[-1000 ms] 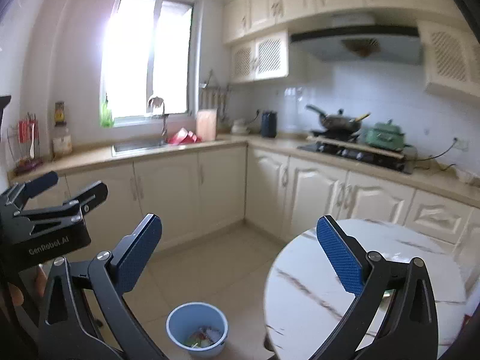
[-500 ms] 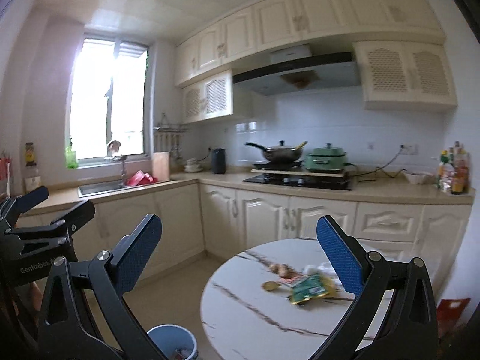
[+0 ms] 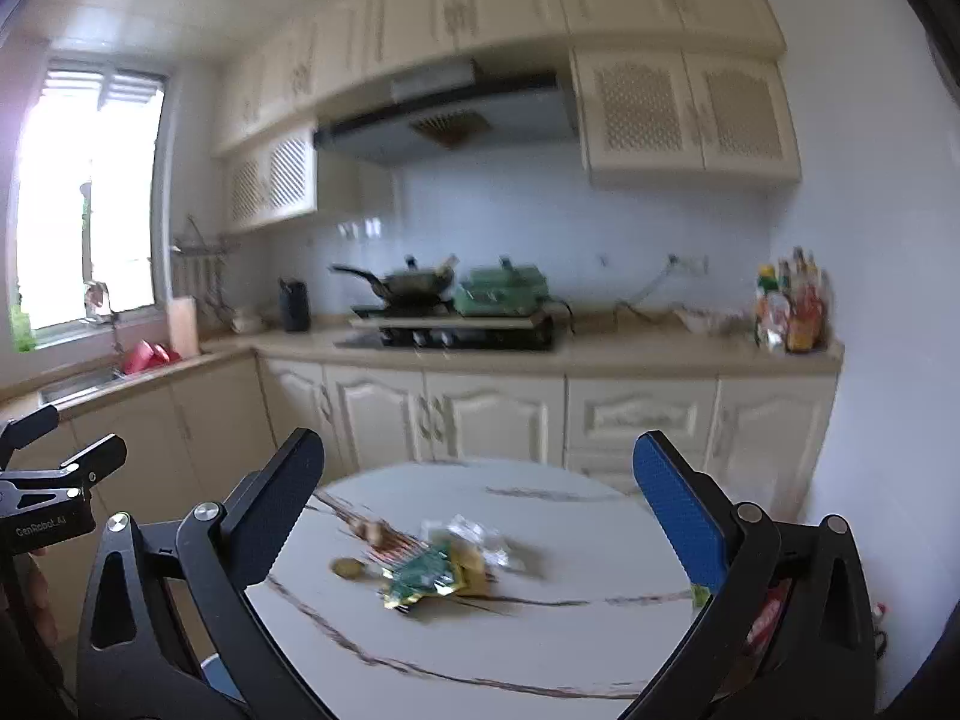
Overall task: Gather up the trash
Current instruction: 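Move both tools back toward the table, then grasp the small ginger piece with the left gripper while the right grasps the large ginger root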
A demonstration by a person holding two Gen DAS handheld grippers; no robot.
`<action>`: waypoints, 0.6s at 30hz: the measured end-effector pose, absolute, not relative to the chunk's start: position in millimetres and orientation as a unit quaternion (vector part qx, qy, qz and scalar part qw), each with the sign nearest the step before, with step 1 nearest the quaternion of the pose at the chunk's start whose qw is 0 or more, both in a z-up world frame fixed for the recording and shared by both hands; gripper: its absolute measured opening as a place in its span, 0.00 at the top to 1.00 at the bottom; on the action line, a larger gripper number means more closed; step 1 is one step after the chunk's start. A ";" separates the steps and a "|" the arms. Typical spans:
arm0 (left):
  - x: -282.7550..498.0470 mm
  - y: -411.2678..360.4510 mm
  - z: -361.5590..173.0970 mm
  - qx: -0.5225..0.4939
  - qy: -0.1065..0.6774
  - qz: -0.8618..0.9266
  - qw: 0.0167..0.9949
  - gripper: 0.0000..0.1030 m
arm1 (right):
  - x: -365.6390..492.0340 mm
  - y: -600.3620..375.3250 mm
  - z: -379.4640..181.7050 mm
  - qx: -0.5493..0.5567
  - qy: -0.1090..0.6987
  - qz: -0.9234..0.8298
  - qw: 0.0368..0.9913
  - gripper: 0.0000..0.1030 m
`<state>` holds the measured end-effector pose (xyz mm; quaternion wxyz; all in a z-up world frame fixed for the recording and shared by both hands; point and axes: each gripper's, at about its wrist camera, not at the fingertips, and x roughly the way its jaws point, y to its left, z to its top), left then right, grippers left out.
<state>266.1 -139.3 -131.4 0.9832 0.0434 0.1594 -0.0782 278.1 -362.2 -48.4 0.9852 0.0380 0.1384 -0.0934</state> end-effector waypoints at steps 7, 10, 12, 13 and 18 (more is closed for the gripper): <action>381.9 -167.9 -182.3 0.049 0.285 -0.097 0.952 0.01 | 361.5 -383.8 -117.2 0.049 0.232 -0.101 0.966 0.00; 424.7 -180.5 -204.0 0.056 0.327 -0.110 0.937 0.01 | 395.3 -390.5 -147.2 0.055 0.266 -0.104 0.957 0.00; 458.5 -189.6 -220.3 0.058 0.362 -0.118 0.923 0.01 | 415.4 -395.2 -164.0 0.059 0.285 -0.105 0.951 0.00; 475.8 -197.0 -223.8 0.059 0.373 -0.120 0.918 0.01 | 424.9 -398.4 -172.2 0.063 0.293 -0.106 0.948 0.00; 538.5 -210.9 -244.6 0.049 0.427 -0.123 0.895 0.01 | 459.1 -406.9 -206.0 0.067 0.331 -0.105 0.935 0.00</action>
